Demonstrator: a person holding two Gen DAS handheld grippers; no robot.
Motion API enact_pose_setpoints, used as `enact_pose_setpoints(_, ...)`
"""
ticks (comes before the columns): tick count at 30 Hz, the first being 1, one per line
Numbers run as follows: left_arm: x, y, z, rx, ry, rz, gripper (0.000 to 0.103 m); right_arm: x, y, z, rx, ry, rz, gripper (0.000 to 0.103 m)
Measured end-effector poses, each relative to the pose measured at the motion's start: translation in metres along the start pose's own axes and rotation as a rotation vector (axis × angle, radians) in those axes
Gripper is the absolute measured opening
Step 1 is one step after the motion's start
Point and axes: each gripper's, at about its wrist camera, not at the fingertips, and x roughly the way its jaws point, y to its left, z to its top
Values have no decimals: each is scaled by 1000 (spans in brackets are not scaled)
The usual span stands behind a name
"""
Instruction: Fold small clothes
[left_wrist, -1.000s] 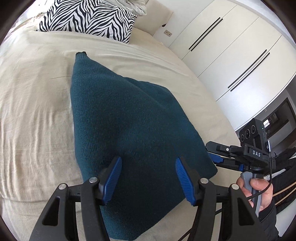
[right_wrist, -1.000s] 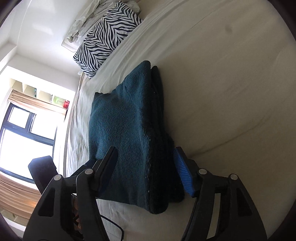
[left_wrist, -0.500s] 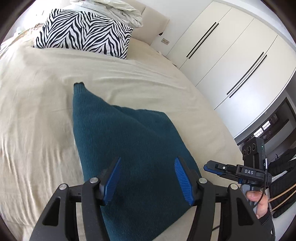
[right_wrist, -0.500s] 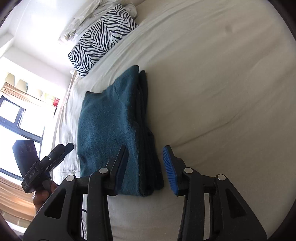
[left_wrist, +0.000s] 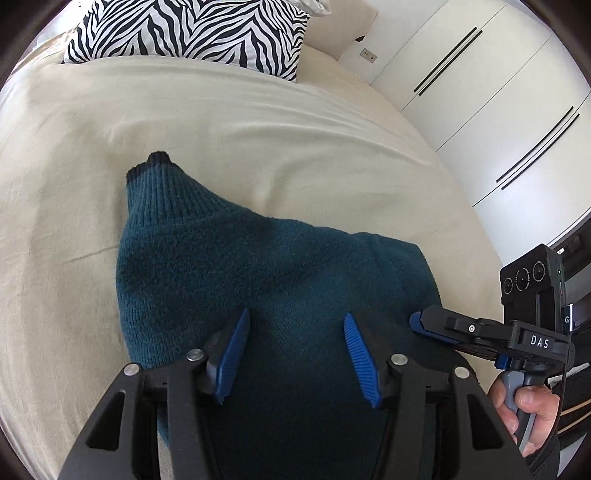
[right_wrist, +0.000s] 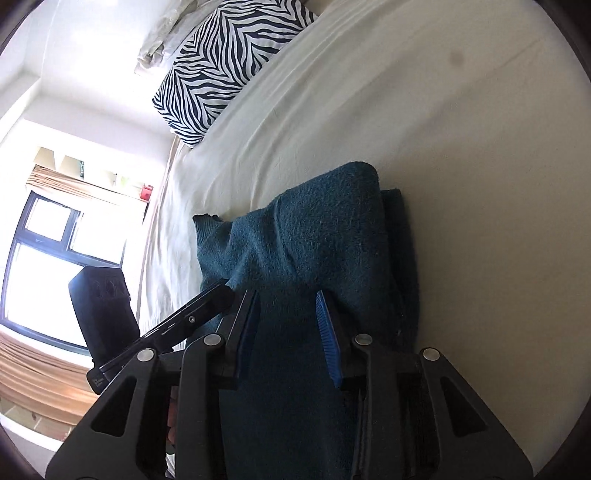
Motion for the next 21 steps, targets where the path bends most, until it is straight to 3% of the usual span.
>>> enact_pose_setpoints(7,4,0,-1,18,-3,13,57,-12,26,13,-43,-52,-32,34)
enact_pose_setpoints(9,3,-1,-2,24,-1,18,57,2,26,23,-53,-28,-88,46)
enact_pose_setpoints(10,3,-1,-3,23,2,19,57,10,21,26,-60,-19,-106,46)
enact_pose_setpoints(14,5,-3,-4,46,3,44,57,15,-10,34,35,-69,-7,33)
enact_pose_setpoints(19,-2,-3,-5,43,-13,27,57,-10,-3,21,42,-91,-17,36)
enact_pose_setpoints(21,-17,-4,-8,26,-24,28,55,-31,12,8,14,-108,48,38)
